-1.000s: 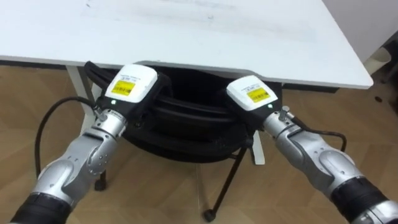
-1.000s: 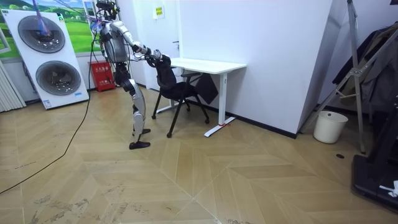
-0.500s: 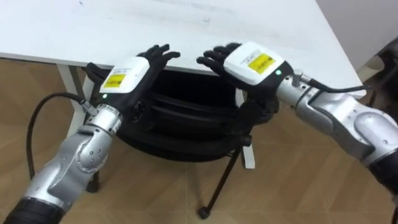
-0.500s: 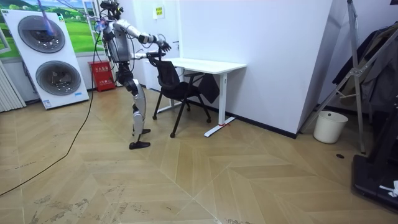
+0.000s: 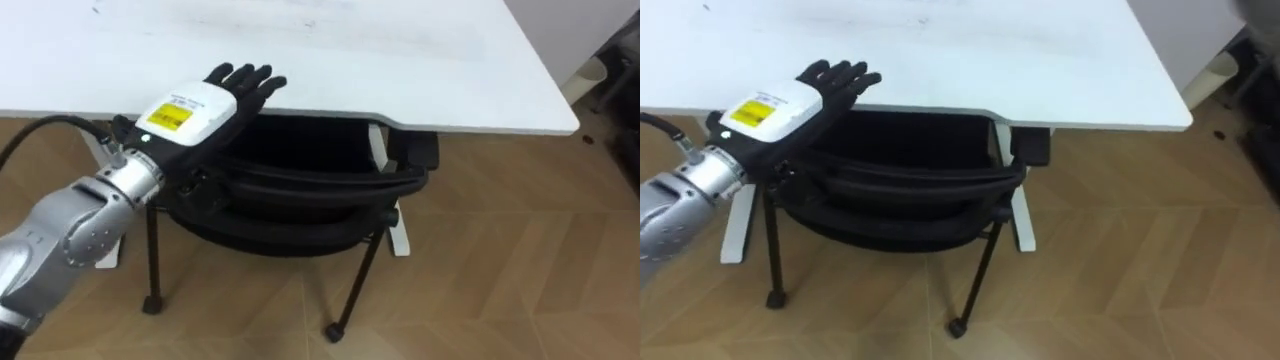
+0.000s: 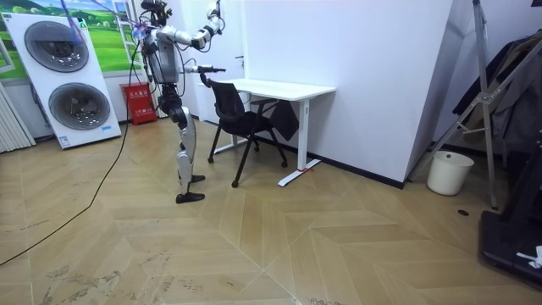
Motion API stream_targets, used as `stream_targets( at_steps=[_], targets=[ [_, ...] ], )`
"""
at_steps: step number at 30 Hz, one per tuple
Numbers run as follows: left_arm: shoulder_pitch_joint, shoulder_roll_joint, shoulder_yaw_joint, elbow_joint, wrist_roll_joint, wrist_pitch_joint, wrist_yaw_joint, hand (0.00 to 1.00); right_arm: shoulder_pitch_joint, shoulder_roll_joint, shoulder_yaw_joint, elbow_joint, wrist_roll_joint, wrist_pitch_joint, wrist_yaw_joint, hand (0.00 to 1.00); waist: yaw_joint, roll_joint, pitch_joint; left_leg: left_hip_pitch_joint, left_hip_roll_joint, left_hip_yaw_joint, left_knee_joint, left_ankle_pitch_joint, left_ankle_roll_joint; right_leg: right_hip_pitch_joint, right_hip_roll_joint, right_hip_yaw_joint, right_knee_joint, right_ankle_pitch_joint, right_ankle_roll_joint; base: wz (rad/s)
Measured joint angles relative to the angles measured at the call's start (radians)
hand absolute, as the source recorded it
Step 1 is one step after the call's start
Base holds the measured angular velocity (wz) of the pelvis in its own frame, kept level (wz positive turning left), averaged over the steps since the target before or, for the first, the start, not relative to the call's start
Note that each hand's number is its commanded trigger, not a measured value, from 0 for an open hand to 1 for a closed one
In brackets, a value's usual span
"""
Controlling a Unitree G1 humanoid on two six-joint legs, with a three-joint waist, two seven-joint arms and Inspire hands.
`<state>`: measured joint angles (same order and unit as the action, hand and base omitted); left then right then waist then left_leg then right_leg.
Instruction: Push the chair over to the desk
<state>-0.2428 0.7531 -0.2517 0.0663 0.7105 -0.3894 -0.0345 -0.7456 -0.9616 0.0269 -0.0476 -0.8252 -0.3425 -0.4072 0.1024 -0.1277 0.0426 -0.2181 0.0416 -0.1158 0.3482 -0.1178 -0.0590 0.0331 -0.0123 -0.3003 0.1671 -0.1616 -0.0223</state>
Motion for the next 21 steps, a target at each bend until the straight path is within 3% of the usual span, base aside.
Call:
stream_targets(
  at_steps=[1, 2, 4, 5, 6, 7, 9, 10, 11, 12, 13, 15, 16, 18, 19, 21],
  targets=[
    [0.0, 0.005, 0.005, -0.001, 0.0, -0.015, 0.0, 0.0, 0.019, -0.006, -0.04, -0.001, 0.001, -0.006, -0.021, 0.0, 0.004, 0.006, -0.0009, 0.001, 0.0, 0.003, 0.0, 0.0, 0.001, -0.001, -0.001, 0.003, 0.001, 0.001, 0.0, -0.12],
    [0.003, 0.015, 0.025, -0.001, 0.0, -0.052, 0.0, 0.0, 0.053, -0.024, -0.111, -0.002, 0.018, -0.009, -0.063, 0.0, 0.008, 0.021, -0.0025, 0.002, 0.0, 0.007, -0.003, 0.0, 0.002, -0.003, -0.002, 0.007, 0.0, 0.002, 0.002, -0.1],
    [0.047, 0.038, 0.125, -0.072, -0.005, -0.107, 0.001, 0.0, 0.125, -0.048, -0.24, -0.004, 0.087, -0.019, -0.121, 0.0, 0.011, 0.036, -0.0077, 0.002, -0.001, 0.013, -0.005, 0.002, 0.005, -0.012, -0.005, 0.01, 0.0, 0.002, 0.003, -0.04],
    [0.065, 0.035, 0.236, -0.122, -0.038, -0.129, 0.063, 0.0, 0.172, -0.054, -0.331, 0.001, 0.158, -0.028, -0.164, 0.0, 0.008, 0.044, -0.0122, 0.002, 0.0, 0.015, -0.006, 0.002, 0.005, -0.014, -0.006, 0.012, -0.002, 0.0, 0.005, 0.0],
    [0.065, 0.024, 0.383, -0.163, -0.103, -0.119, 0.177, 0.0, 0.216, -0.054, -0.404, 0.0, 0.237, -0.03, -0.209, 0.0, -0.016, 0.049, -0.0187, 0.003, 0.0, 0.017, -0.006, 0.001, 0.006, -0.013, -0.006, 0.014, -0.004, 0.0, 0.006, -0.05],
    [0.065, 0.023, 0.456, -0.177, -0.146, -0.111, 0.242, 0.0, 0.241, -0.054, -0.437, -0.002, 0.282, -0.034, -0.231, 0.0, -0.034, 0.052, -0.0244, 0.004, -0.001, 0.019, -0.006, 0.0, 0.008, -0.012, -0.008, 0.015, -0.005, 0.0, 0.006, -0.12],
    [0.105, 0.006, 0.741, -0.185, -0.356, -0.096, 0.481, 0.0, 0.397, -0.055, -0.604, 0.004, 0.436, -0.058, -0.289, 0.0, -0.104, 0.075, -0.05, 0.052, -0.005, 0.061, -0.035, -0.007, 0.018, 0.018, -0.021, 0.041, -0.013, 0.001, 0.016, -0.35],
    [0.133, 0.0, 0.81, -0.185, -0.413, -0.092, 0.525, 0.0, 0.448, -0.055, -0.65, 0.01, 0.488, -0.059, -0.298, 0.0, -0.107, 0.083, -0.057, 0.071, -0.006, 0.078, -0.046, -0.009, 0.022, 0.024, -0.025, 0.056, -0.012, -0.002, 0.02, -0.67],
    [0.208, -0.023, 0.946, -0.18, -0.508, -0.085, 0.59, 0.0, 0.555, -0.054, -0.749, 0.035, 0.577, -0.057, -0.316, 0.0, -0.126, 0.088, -0.0612, 0.111, -0.009, 0.116, -0.07, -0.013, 0.028, 0.04, -0.036, 0.082, -0.011, -0.007, 0.028, -0.76],
    [0.289, -0.05, 1.05, -0.155, -0.615, -0.072, 0.641, 0.0, 0.668, -0.042, -0.846, 0.055, 0.686, -0.046, -0.334, 0.0, -0.142, 0.108, -0.0691, 0.154, -0.015, 0.143, -0.097, -0.016, 0.032, 0.052, -0.047, 0.111, -0.001, -0.021, 0.034, -0.7],
    [0.329, -0.064, 1.091, -0.143, -0.671, -0.058, 0.66, 0.0, 0.718, -0.025, -0.893, 0.07, 0.74, -0.042, -0.342, 0.0, -0.152, 0.113, -0.0708, 0.168, -0.019, 0.151, -0.106, -0.017, 0.033, 0.054, -0.054, 0.116, 0.011, -0.032, 0.037, -0.49],
    [0.449, -0.138, 1.182, -0.12, -0.884, 0.007, 0.735, 0.0, 0.882, 0.097, -1.044, 0.105, 0.958, 0.002, -0.394, 0.0, -0.166, 0.117, -0.0683, 0.213, -0.022, 0.187, -0.116, -0.033, 0.034, 0.045, -0.066, 0.153, 0.078, -0.081, 0.039, -0.36],
    [0.471, -0.153, 1.192, -0.107, -0.941, 0.015, 0.754, 0.0, 0.912, 0.125, -1.069, 0.109, 1.021, 0.006, -0.405, 0.0, -0.166, 0.117, -0.0683, 0.217, -0.022, 0.193, -0.115, -0.036, 0.033, 0.041, -0.066, 0.16, 0.089, -0.087, 0.04, -0.28],
    [0.592, -0.207, 1.207, -0.04, -1.119, 0.019, 0.811, 0.0, 1.08, 0.244, -1.124, 0.168, 1.236, 0.001, -0.423, 0.0, -0.163, 0.115, -0.0659, 0.22, -0.018, 0.204, -0.123, -0.038, 0.031, 0.032, -0.063, 0.173, 0.096, -0.093, 0.037, -0.18],
    [0.616, -0.225, 1.208, -0.02, -1.167, 0.02, 0.815, 0.0, 1.121, 0.279, -1.12, 0.187, 1.295, 0.004, -0.42, 0.0, -0.158, 0.114, -0.0646, 0.223, -0.017, 0.209, -0.128, -0.039, 0.03, 0.029, -0.062, 0.179, 0.096, -0.093, 0.037, -0.24],
    [0.674, -0.29, 1.195, 0.123, -1.363, 0.023, 0.829, 0.0, 1.253, 0.458, -1.066, 0.264, 1.469, 0.018, -0.401, 0.0, -0.138, 0.116, -0.0609, 0.219, -0.014, 0.219, -0.129, -0.045, 0.028, 0.022, -0.059, 0.192, 0.096, -0.093, 0.037, -0.16]
  ],
)
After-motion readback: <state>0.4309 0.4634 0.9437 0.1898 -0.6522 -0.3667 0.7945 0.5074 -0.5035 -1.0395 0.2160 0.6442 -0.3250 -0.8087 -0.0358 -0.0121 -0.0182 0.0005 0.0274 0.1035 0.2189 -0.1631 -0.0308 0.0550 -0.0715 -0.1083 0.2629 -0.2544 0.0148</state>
